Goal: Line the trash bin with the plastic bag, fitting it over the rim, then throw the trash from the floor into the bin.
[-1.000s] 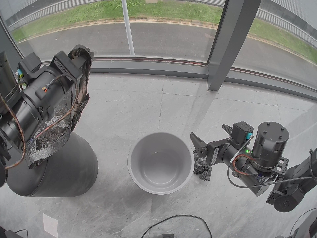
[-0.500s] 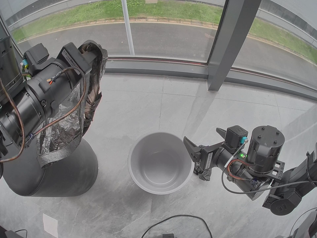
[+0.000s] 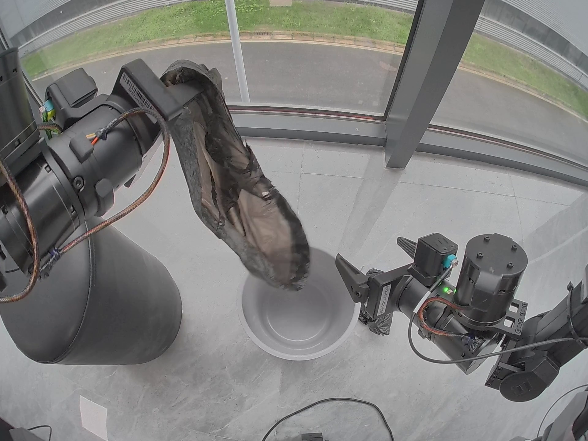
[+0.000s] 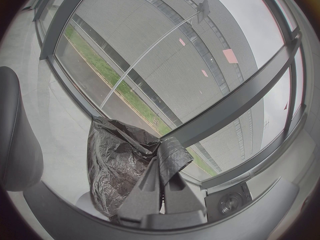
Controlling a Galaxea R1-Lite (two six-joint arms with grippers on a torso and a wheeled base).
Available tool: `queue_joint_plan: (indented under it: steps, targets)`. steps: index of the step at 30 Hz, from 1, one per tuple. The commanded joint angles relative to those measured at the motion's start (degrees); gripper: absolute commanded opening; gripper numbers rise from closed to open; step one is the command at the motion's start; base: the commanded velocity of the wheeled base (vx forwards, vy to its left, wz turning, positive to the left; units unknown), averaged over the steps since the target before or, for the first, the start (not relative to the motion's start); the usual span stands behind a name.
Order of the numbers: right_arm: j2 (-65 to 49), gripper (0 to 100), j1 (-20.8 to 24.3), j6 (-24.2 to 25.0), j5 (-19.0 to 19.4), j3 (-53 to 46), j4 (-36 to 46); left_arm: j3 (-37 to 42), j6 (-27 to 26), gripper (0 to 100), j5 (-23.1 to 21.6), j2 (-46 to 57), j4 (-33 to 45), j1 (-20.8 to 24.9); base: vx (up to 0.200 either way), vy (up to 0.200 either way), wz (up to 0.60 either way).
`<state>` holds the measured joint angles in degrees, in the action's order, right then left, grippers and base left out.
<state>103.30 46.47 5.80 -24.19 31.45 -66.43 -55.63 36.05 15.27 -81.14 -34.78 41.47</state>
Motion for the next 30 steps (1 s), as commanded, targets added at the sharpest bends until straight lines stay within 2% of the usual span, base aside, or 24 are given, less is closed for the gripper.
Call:
queue_joint_plan:
  steps: [1, 7, 15, 19, 24, 30]
  targets:
    - [0.32, 100, 1.17, 0.0, 0.02, 0.28, -0.11, -0.1, 0.08, 0, 0.02, 0.28, -0.02, 1.24, 0.0, 0.0, 0.0]
    - [4.01, 100, 2.22, -0.09, -0.51, 1.24, -3.71, -0.18, 0.78, 0, 0.11, 0.9, -0.02, 3.62, 0.0, 0.0, 0.0]
    - [8.23, 100, 3.89, -0.18, -0.69, 5.37, -3.97, -0.36, 2.8, 0, 0.11, 2.48, 1.12, 6.52, 0.0, 0.0, 0.0]
    - [10.08, 100, 5.65, 0.0, -0.95, 6.78, -4.06, -0.36, 4.38, 0, 0.19, 3.18, 1.12, 6.96, 0.0, 0.0, 0.0]
    - [10.87, 100, 8.72, 0.09, -3.68, 7.57, -4.06, -0.36, 5.26, 0, 0.19, 3.36, 1.12, 7.57, 0.0, 0.0, 0.0]
    - [10.87, 100, 10.39, 0.09, -3.94, 7.84, -4.06, -0.36, 5.26, 0, 0.19, 3.88, 1.12, 8.19, 0.0, 0.0, 0.0]
